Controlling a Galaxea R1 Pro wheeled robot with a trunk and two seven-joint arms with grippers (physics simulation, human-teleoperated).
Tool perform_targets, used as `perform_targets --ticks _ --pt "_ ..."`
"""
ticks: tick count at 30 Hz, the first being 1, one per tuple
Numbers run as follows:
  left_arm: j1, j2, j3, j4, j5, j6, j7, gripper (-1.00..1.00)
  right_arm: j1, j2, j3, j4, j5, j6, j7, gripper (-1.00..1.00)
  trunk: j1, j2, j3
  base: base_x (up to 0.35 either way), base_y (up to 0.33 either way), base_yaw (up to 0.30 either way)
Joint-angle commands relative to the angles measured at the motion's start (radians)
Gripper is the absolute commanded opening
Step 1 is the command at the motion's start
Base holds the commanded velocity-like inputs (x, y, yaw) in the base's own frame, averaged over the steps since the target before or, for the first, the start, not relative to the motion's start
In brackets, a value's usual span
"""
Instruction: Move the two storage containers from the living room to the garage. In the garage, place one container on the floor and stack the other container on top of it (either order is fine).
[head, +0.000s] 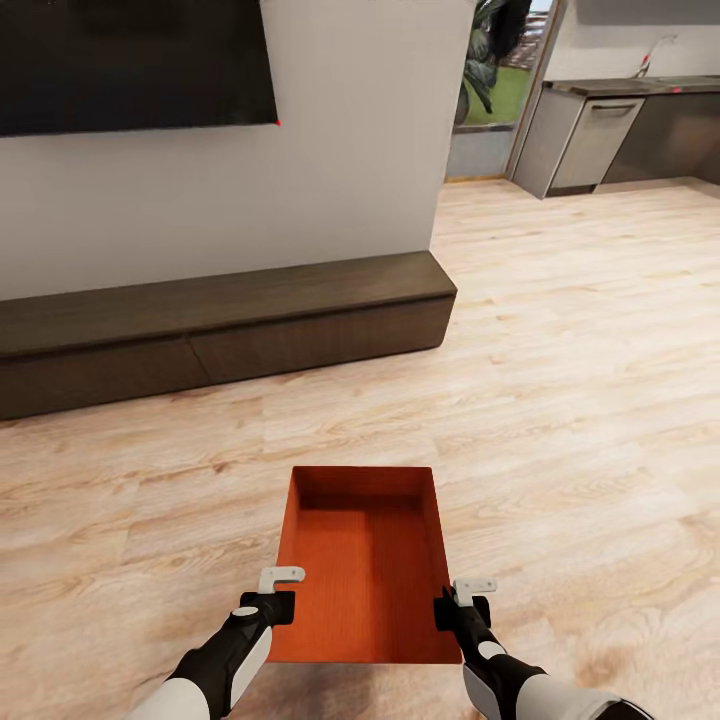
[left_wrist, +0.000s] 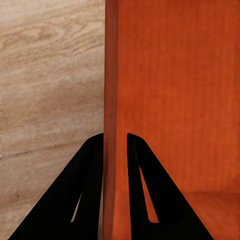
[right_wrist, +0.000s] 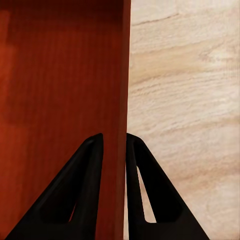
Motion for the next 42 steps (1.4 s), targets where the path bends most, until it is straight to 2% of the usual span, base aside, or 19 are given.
perform_targets --ticks 1,42 --pt "0.001 0.0 -0.003 0.0 0.003 0.007 0.015 -1.0 -0.001 0.001 -0.036 -0.003 0.007 -0.001 -0.001 -1.0 -0.004 0.007 0.003 0.0 0.0 0.0" --pt "0.001 0.002 -0.003 -0.002 0.003 0.007 0.015 -1.0 -0.001 0.003 -0.034 -0.003 0.015 -0.001 -0.007 -1.0 -0.161 0.294 0.131 0.0 0.0 0.0"
